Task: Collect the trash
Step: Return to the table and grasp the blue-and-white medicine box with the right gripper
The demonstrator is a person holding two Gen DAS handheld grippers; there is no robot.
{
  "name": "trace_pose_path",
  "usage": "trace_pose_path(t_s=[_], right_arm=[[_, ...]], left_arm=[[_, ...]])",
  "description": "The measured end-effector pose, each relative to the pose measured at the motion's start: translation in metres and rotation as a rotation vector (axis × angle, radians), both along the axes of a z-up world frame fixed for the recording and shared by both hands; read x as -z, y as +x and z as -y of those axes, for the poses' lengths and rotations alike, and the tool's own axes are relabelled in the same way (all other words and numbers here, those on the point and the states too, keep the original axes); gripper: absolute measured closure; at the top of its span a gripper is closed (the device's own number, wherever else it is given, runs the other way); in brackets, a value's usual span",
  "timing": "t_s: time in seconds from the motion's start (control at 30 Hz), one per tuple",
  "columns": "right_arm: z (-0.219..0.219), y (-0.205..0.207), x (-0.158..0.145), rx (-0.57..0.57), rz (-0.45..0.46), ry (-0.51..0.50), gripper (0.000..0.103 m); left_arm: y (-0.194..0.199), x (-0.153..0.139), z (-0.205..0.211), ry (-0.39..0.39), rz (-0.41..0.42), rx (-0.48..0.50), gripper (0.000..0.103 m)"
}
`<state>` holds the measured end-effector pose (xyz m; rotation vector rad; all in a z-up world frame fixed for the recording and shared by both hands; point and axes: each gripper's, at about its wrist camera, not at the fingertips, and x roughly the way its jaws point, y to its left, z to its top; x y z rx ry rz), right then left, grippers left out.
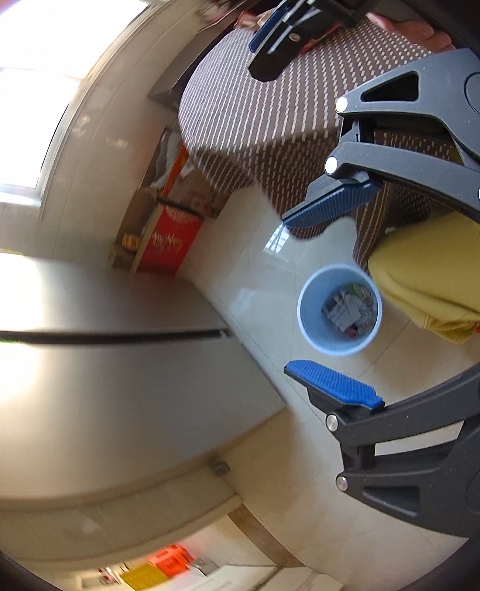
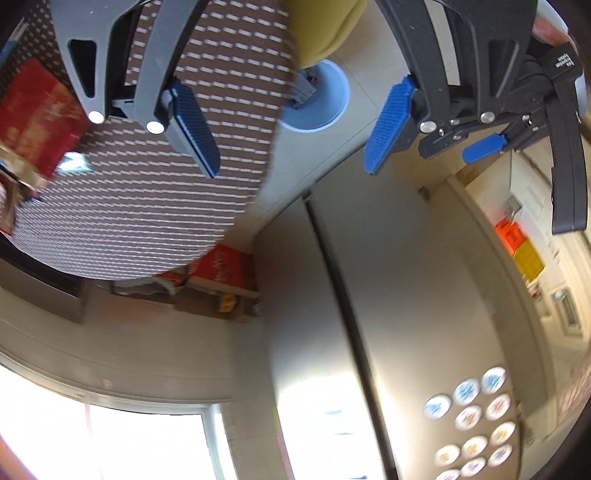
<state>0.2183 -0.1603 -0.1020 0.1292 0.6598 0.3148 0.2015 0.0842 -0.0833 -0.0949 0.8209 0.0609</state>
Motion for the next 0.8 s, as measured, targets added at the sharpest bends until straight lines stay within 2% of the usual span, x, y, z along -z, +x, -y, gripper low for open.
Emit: trace_pose_path(t_s=[0.27,0.47,0.63,0.8], right_arm=[[0.089,-0.029,-0.003,0.197,0.027,-0.002,0.016],[0.150,-0.057,0.002,0.382,0.033,-0.054,0.012],[0.185,-0.075,0.015,0.538,0.034,-0.151,0.011],[0.204,-0.078,0.036,0.626,0.000,-0.292,0.011]], left_arm=[[-0.005,-0.006,0.074,-0.009,0.005,0.154,0.030],[-0.011,-0.010,0.134,0.002,0.006,0.278,0.026],[-0.015,-0.010,0.174,0.012,-0.002,0.362,0.025],[-0.019,-0.005,0.198,0.009,-0.027,0.422,0.025]])
